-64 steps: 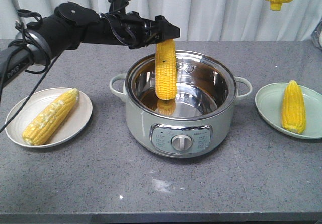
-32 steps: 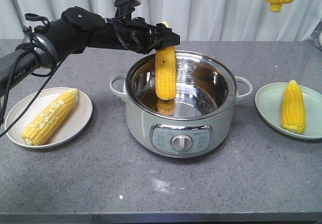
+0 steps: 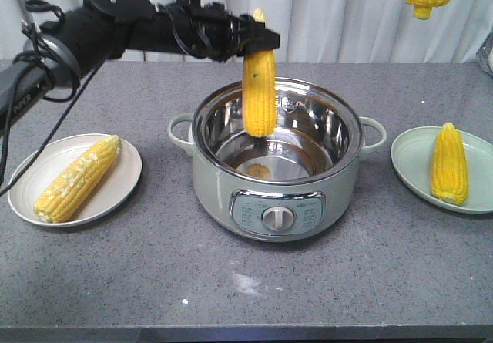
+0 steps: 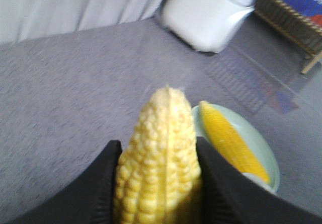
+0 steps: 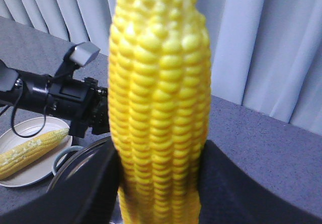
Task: Distribute corn equally
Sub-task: 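Grasp the last cob with the left gripper and lift it out of the pot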
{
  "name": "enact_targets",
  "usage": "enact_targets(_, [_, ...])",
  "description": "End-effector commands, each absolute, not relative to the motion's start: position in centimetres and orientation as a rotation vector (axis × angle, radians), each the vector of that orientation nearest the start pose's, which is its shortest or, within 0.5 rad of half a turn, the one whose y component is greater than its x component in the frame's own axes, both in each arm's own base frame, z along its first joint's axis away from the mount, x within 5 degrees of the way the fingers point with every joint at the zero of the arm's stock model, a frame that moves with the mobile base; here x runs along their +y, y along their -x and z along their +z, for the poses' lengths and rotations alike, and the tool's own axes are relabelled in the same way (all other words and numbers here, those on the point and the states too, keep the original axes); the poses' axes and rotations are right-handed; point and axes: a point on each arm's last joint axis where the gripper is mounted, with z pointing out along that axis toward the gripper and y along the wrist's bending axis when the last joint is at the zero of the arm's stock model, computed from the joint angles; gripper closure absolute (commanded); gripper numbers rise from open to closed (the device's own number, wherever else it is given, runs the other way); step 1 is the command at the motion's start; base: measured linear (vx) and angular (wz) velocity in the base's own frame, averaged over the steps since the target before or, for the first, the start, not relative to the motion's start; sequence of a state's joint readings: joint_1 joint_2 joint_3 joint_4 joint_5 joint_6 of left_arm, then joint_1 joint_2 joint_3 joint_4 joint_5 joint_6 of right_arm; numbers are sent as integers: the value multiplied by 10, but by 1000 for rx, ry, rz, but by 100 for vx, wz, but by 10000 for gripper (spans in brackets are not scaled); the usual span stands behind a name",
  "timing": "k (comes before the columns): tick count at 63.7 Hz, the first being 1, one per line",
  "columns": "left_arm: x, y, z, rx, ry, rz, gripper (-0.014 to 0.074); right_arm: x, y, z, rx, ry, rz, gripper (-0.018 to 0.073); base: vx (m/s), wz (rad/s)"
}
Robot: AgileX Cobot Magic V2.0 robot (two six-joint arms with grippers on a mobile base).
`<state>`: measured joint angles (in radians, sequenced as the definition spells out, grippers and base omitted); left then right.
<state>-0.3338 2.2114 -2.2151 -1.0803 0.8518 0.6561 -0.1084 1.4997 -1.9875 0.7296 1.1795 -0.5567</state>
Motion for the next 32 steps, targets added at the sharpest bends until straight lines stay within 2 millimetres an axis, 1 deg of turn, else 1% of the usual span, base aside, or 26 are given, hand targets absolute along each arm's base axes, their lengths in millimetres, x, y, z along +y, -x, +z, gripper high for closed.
enact_targets(1, [-216, -436, 415, 1765, -626, -1146, 605, 26, -271, 549, 1797, 492, 447, 566, 0, 0])
enact_targets(6, [-210, -426, 436, 1755, -672, -1165, 605, 26, -271, 549, 1797, 492, 447, 566, 0, 0])
enact_targets(9, [-206, -421, 444, 1771, -687, -1168, 605, 26, -271, 549, 1797, 492, 447, 566, 0, 0])
enact_targets(13, [-198, -412, 455, 1812, -730, -1151, 605, 26, -271, 549, 1797, 492, 447, 566, 0, 0])
enact_targets(18, [-188, -399, 468, 1872, -776, -1089, 605, 26, -271, 549, 1797, 492, 447, 566, 0, 0])
enact_targets(20, [-186, -397, 472, 1894, -755, -1071, 605, 26, -271, 549, 1797, 492, 447, 566, 0, 0])
enact_targets(26, [-175, -385, 493, 1917, -645, -1019, 604, 26, -271, 549, 1798, 494, 452, 566, 0, 0])
enact_targets(32, [-169, -370, 511, 1898, -612, -1005, 604, 26, -271, 549, 1801, 498, 457, 566, 0, 0])
